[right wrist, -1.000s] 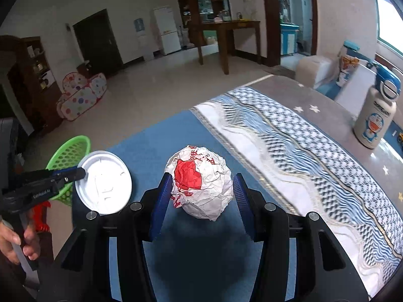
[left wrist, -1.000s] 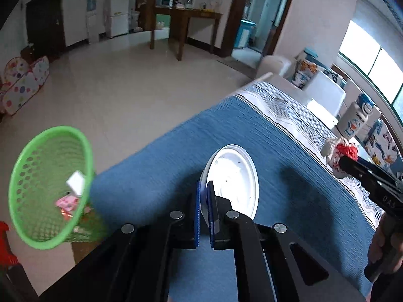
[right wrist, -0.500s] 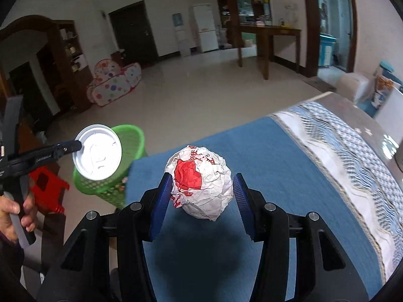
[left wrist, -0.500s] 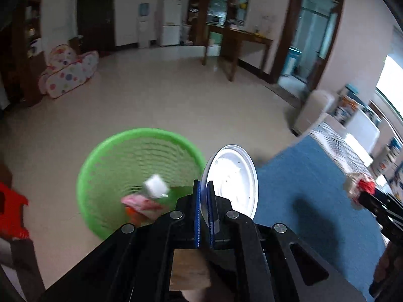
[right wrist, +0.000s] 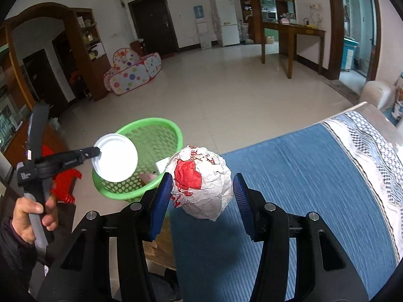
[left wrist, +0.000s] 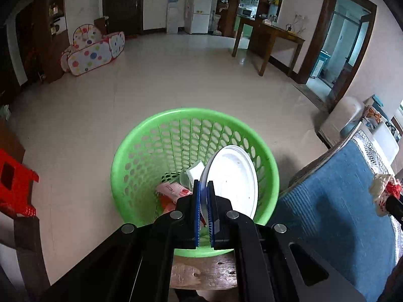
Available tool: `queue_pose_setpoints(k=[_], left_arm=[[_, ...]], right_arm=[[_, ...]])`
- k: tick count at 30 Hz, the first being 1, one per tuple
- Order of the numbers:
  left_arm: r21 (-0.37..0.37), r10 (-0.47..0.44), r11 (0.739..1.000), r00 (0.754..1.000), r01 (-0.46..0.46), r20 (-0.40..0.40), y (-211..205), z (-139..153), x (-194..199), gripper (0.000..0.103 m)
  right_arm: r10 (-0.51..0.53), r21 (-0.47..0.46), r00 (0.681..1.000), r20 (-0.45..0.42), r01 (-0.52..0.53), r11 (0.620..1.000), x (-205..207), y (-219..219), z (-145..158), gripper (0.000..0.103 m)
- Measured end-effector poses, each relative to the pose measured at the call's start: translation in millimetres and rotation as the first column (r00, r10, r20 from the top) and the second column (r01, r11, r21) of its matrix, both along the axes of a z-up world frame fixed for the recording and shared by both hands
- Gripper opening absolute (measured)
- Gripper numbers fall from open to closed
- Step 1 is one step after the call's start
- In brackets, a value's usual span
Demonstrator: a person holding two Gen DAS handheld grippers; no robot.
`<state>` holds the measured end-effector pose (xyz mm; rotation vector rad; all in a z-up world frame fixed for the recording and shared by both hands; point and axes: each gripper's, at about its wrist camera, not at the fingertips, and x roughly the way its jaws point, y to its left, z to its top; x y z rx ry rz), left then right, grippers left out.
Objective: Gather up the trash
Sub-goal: 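Drop the plate from the left tool into the basket while the right tool carries the paper ball over, then open the right tool to drop the paper ball into the green basket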
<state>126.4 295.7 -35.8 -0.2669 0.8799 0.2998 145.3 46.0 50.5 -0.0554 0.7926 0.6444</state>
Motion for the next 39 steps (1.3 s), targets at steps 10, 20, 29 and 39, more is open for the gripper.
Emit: queue_pose_setpoints(k=[10,20,29,39], left_arm=[[-0.053,0.014,0.998,1.000,-0.013,0.017,15,-12,-5,0.031],[-0.064,0.067,0.996,0.997,-0.065,0.027,32,-9,-33,0.044],[-0.070,0.104,0.992,0.994,-0.101,0.034,46,-6,-56,0.048],[-0.078,0.124,0.990,0.992,-0.121,0.037,52,-7,-69,0.059]], right_arm=[[0.032,0.015,0.999,-0.020,-0.032,0.999,4,33,-2,0.050],[0.103,0.016,0.994,-0.047,-0.102,0.995,8,79,-13,0.050],[0.157,0.019,0.983,-0.096,-0.156,0.988,12,127,-27,0.052],[0.184,0.036,0.977,-0.110,-0.181,0.983,15,142,-30,0.062]])
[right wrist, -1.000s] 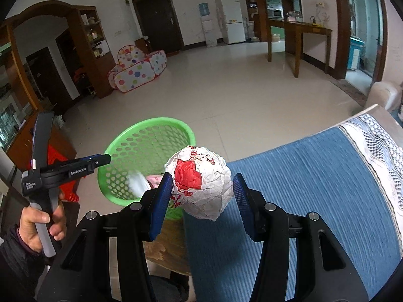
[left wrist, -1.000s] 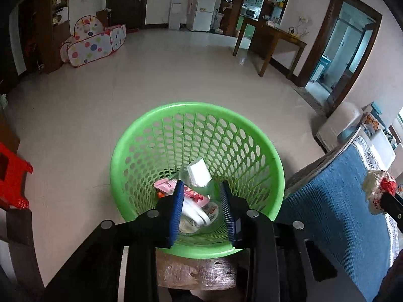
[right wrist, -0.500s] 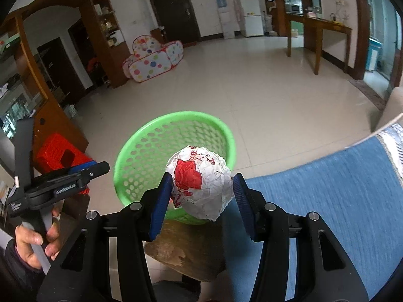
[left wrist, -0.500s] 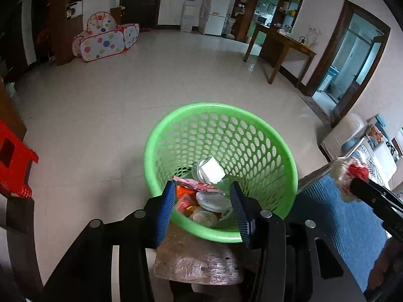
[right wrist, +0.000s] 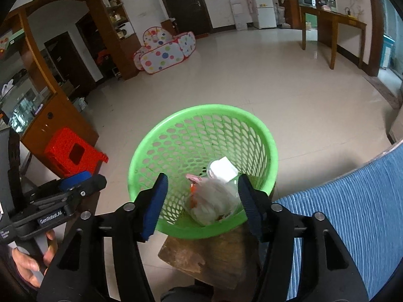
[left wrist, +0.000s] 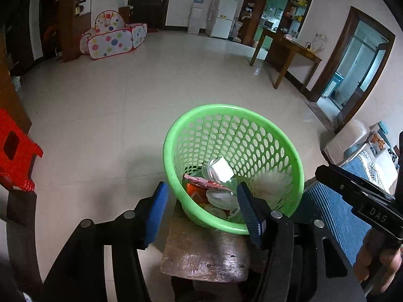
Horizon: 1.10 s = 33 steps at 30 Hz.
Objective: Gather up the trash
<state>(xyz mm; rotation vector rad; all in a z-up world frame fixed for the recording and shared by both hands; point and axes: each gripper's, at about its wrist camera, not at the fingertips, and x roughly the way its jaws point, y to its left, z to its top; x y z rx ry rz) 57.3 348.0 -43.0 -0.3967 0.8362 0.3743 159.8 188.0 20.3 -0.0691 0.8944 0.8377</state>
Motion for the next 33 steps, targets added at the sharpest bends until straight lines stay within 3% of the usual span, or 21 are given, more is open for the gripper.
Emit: queue_pose_setpoints(k=[4,8,12,21,33], left_arm=[[0.003,-0.002,1.000,1.000,0.002,0.003,-4,2,-3,0.059],[0.026,0.001,1.000,1.000,-0.002,0.017,-12,9,-8,0.066],[0.043,0.000,0.999,0.999,-0.002,0.037,-22,17,-14,0.080],[0.116,-0.049,0.992,0.997,0.042,0.064,-66,40,-30,0.093],[0.195,-0.129,0.974,0.989,0.113,0.071,-128,57,-60,0.096]], right_arm=[[-0.006,-0.005,1.000,0.001,0.006,1.000,-4,-8,1,0.063],[-0.024,-0.012,1.000,0.008,0.024,1.000,-11,-20,6,0.064],[-0.068,-0.035,0.997,0.049,0.069,0.997,-22,-44,14,0.071],[-0.133,-0.100,0.982,0.135,0.147,0.984,-51,-99,25,0.083],[-0.207,-0.143,0.954,0.215,0.241,0.960,-106,-159,25,0.093]])
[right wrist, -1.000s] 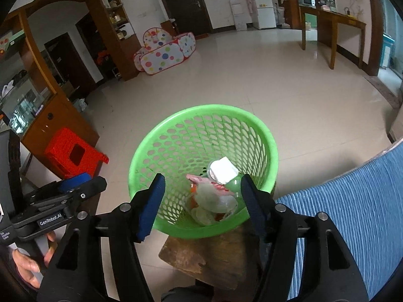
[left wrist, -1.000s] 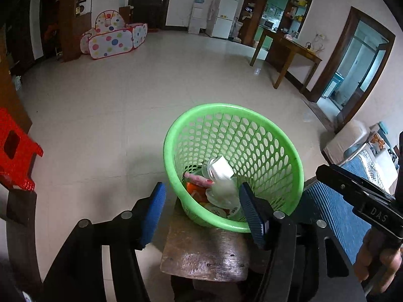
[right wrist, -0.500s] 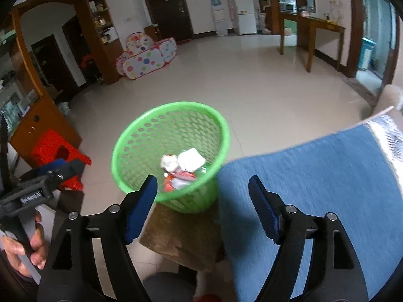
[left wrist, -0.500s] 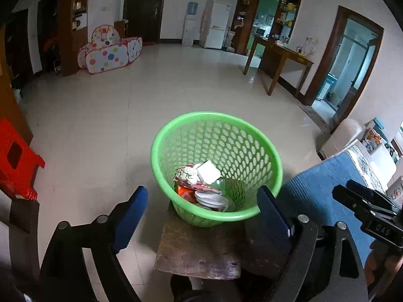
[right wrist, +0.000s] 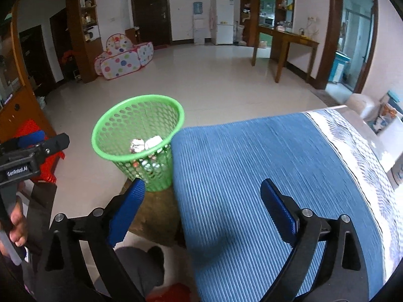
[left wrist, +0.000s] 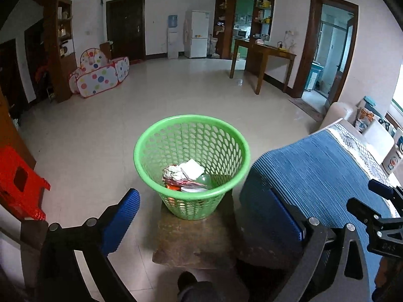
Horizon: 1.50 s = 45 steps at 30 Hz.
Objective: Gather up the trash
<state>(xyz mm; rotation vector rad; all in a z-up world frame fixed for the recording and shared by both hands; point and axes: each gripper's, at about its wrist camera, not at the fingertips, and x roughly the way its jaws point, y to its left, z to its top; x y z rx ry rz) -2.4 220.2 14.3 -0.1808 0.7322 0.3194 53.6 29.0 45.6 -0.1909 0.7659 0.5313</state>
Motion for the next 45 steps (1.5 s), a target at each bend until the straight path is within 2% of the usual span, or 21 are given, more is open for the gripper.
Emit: queue_pose_setpoints(k=[5,14,18,45], left_arm=[[0.046,-0.003,0.999,1.000,0.003,0.007,-19,3,-11,0.096],[0.006,-0.065,0.998,0.998,0.065,0.026,-46,-3,-26,0.096],[0.026,-0.072,0.997,0.997,0.071,0.030,-55,-3,-29,0.096],[0.057,-0.100,0.993,0.995,0.099,0.008,-80,-6,-27,0.096]], right_arm=[[-0.036,0.004,0.999,0.005,0.036,0.999,-16,-22,0,0.095],[-0.105,0.044,0.994,-0.038,0.107,0.993,-31,-53,-5,0.096],[-0.125,0.059,0.991,-0.040,0.128,0.990,-35,-62,-3,0.096],[-0.152,0.067,0.988,-0.039,0.154,0.986,-40,-77,-3,0.097]])
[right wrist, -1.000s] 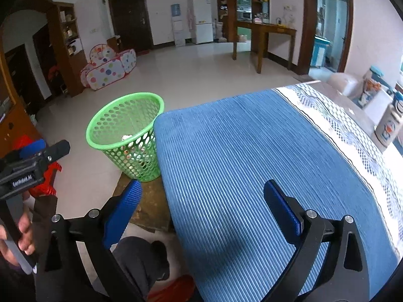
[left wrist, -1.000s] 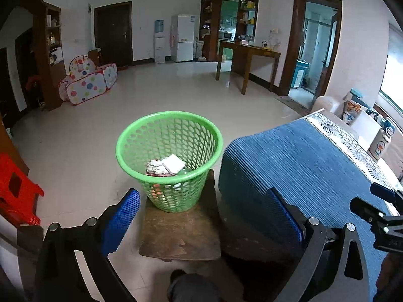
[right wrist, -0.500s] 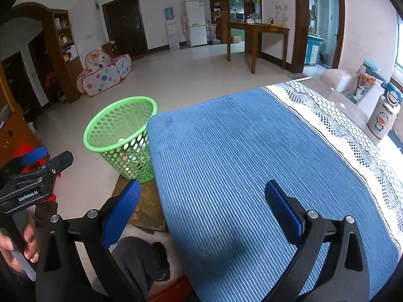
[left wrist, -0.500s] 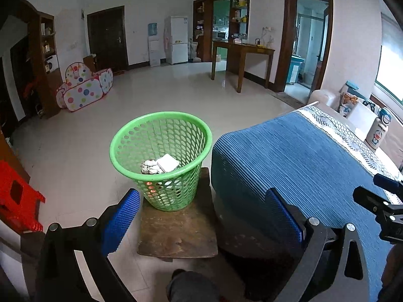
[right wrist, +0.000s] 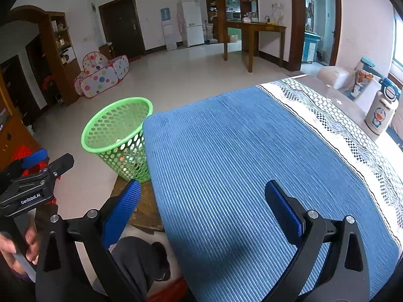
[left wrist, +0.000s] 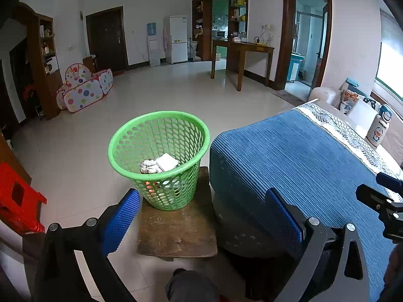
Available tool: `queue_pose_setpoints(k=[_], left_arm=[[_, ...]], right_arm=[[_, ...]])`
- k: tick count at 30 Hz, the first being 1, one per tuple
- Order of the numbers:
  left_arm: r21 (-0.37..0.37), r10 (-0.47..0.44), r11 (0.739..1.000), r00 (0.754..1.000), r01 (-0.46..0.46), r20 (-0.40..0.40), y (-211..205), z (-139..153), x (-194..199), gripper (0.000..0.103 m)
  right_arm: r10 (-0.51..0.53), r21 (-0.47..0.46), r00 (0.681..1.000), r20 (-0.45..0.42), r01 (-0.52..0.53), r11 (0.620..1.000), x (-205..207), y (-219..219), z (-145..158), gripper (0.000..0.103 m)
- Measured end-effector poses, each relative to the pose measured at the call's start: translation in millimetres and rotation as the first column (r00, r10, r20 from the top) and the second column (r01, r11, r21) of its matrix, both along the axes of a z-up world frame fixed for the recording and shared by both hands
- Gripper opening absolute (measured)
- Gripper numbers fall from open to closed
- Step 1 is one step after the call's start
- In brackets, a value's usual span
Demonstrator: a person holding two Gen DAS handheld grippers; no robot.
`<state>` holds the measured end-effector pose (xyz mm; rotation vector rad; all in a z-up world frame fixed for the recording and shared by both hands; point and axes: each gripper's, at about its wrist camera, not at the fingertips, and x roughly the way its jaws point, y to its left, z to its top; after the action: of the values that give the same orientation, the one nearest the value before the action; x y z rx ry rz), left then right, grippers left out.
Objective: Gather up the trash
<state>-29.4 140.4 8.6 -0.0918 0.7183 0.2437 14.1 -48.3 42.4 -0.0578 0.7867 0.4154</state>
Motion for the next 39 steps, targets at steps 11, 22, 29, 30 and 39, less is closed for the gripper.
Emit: queue_pose_setpoints(k=[11,22,29,30,39], left_arm=[[-0.004,0.001,1.000,1.000,-0.001,0.001,1.0,0.0,-0.8,0.096],[-0.006,0.000,1.000,1.000,0.000,-0.008,1.5,-2.6,0.3,0.096],[-0.004,-0.003,1.000,1.000,0.003,-0.007,0.6,-3.2,-0.4,0.096],[-0.004,-0.004,1.000,1.000,0.004,-0.006,0.5,-3.4,-0.6,0.096],[-0.002,-0.008,1.000,1.000,0.008,-0.005,-3.5,-4.2,-0.8,0.096]], right_arm=[[-0.002,-0.004,1.000,-0.004,0.002,1.000,1.9,1.9,-0.5,0.097],[-0.002,-0.006,1.000,-0.011,0.002,1.000,3.3,3.4,-1.8,0.098],[-0.006,-0.003,1.000,-0.010,0.006,1.000,3.5,2.5,-2.8,0.098],[-0.005,-0.002,1.000,-0.009,0.005,1.000,3.4,2.5,-2.7,0.098],[-0.008,0.002,1.000,-0.012,0.008,1.000,3.7,1.0,-3.6,0.098]])
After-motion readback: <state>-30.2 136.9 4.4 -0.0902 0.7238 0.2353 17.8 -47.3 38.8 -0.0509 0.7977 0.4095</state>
